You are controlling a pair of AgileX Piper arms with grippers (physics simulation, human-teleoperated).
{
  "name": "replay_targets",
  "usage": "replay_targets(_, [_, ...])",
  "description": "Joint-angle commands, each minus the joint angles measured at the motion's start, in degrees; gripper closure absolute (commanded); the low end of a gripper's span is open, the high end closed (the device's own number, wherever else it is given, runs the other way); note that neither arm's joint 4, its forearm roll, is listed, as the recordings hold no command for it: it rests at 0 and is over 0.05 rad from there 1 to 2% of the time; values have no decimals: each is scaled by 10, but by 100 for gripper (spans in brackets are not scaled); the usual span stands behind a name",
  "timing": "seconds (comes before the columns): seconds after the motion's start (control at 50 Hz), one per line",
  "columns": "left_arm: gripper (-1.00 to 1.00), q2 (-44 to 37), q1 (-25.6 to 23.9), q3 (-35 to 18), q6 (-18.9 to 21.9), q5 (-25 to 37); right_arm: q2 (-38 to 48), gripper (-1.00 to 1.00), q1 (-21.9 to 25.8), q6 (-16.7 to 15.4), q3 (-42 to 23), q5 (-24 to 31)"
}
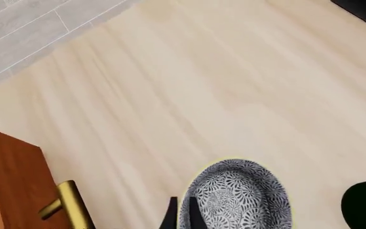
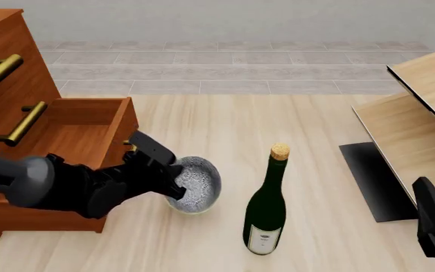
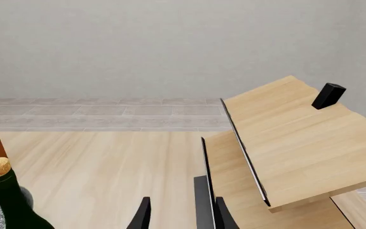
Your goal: Put the bowl on top of the cabinet.
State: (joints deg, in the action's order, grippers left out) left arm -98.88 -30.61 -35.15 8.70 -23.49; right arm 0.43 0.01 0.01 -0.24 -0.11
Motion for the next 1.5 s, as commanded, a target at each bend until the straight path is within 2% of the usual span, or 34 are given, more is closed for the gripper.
replay_targets(0.02, [100,46,6,7,4,12,0,-100,0,0,0,0])
replay_targets(0.32, [100,166,-1,6,-14,80,0,-100,0,0,0,0])
replay_targets(0.56, [100,253,5,-16,-33,147,0,-100,0,0,0,0])
replay_targets(0.72, [100,302,48,-45,-49,183,0,-100,0,0,0,0])
replay_targets(0.8, [100,323,74,-67,-70,208,0,-100,0,0,0,0])
replay_targets(0.86, [100,330,100,-90,-102,228,0,-100,0,0,0,0])
replay_targets(0.9, [100,346,104,-92,-96,234,0,-100,0,0,0,0])
replay_targets(0.96, [100,360,121,-109,-124,260,0,-100,0,0,0,0])
replay_targets(1.06, [100,384,145,-126,-134,284,0,-100,0,0,0,0])
replay_targets(1.34, [100,442,167,-184,-181,361,0,-100,0,0,0,0])
replay_targets(1.5, [100,464,209,-227,-215,403,0,-100,0,0,0,0])
